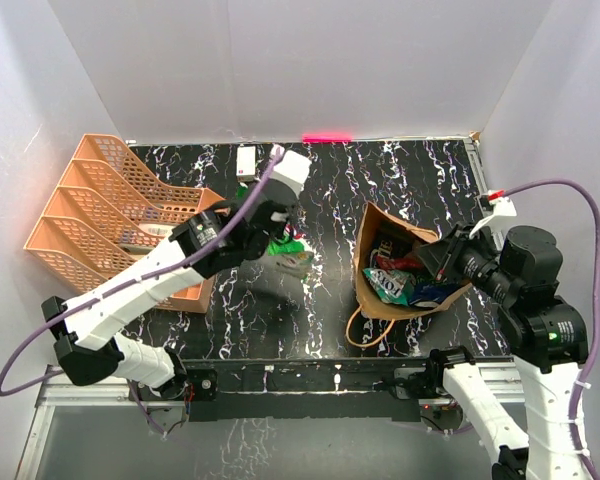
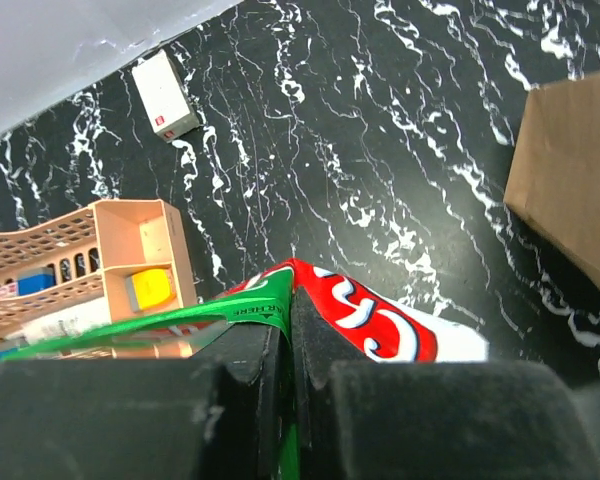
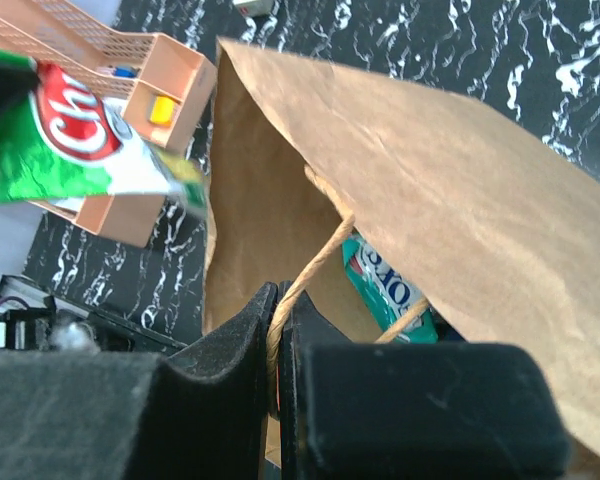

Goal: Take the snacks out of the paper bag
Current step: Place the snack at the center of the board.

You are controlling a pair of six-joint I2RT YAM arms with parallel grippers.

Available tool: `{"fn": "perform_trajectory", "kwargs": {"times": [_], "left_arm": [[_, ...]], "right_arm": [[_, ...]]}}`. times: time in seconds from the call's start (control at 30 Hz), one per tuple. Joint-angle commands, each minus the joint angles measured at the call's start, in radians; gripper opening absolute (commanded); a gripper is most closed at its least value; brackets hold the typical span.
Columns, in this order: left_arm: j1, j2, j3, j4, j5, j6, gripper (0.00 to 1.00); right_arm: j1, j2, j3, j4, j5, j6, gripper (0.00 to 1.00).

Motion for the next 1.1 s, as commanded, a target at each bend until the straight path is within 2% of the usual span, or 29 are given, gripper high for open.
{"fn": "perform_trajectory", "kwargs": {"times": [0.0, 0.1, 0.27, 0.37, 0.53, 0.67, 0.77, 0.83, 0.9, 0.97, 1.0, 1.07], "left_arm": [[0.105, -0.025, -0.015, 0.157, 0.158, -0.049, 0.0], [0.163, 0.003, 0.004, 0.185, 0.26, -0.106, 0.0], [0.195, 0.053, 0.041, 0.272, 0.31, -0.156, 0.0], [0.203, 0.094, 0.061, 0.333, 0.295, -0.146, 0.0], [0.269, 0.24, 0.201, 0.331, 0.343, -0.174, 0.0], [0.311, 0.348, 0.254, 0.451, 0.435, -0.186, 0.0], [0.342, 0.486, 0.396, 0.465, 0.495, -0.183, 0.0], [0.363, 0.596, 0.542, 0.434, 0.546, -0.175, 0.0], [0.392, 0.715, 0.694, 0.419, 0.658, -0.146, 0.0], [0.422, 0.825, 0.9, 0.358, 0.698, -0.157, 0.0], [0.443, 0.856, 0.944, 0.337, 0.72, -0.182, 0.0], [0.488, 0.834, 0.869, 0.383, 0.76, -0.221, 0.0]], "right_arm": [[0.007, -0.046, -0.057, 0.058, 0.038, 0.019, 0.08], [0.006, -0.098, -0.1, 0.109, 0.066, 0.048, 0.08], [0.006, -0.112, -0.098, 0.13, 0.105, 0.064, 0.08], [0.007, -0.114, -0.119, 0.152, 0.074, 0.077, 0.08], [0.007, -0.088, -0.088, 0.152, 0.026, 0.068, 0.08], [0.007, -0.072, -0.03, 0.143, 0.014, 0.063, 0.08], [0.006, -0.063, 0.008, 0.124, 0.031, 0.057, 0.08], [0.007, -0.059, 0.031, 0.11, 0.041, 0.057, 0.08], [0.006, -0.059, 0.05, 0.101, 0.05, 0.061, 0.08], [0.007, -0.064, 0.055, 0.1, 0.058, 0.07, 0.08], [0.007, -0.066, 0.058, 0.098, 0.061, 0.075, 0.08], [0.007, -0.066, 0.065, 0.092, 0.062, 0.082, 0.08]]}}
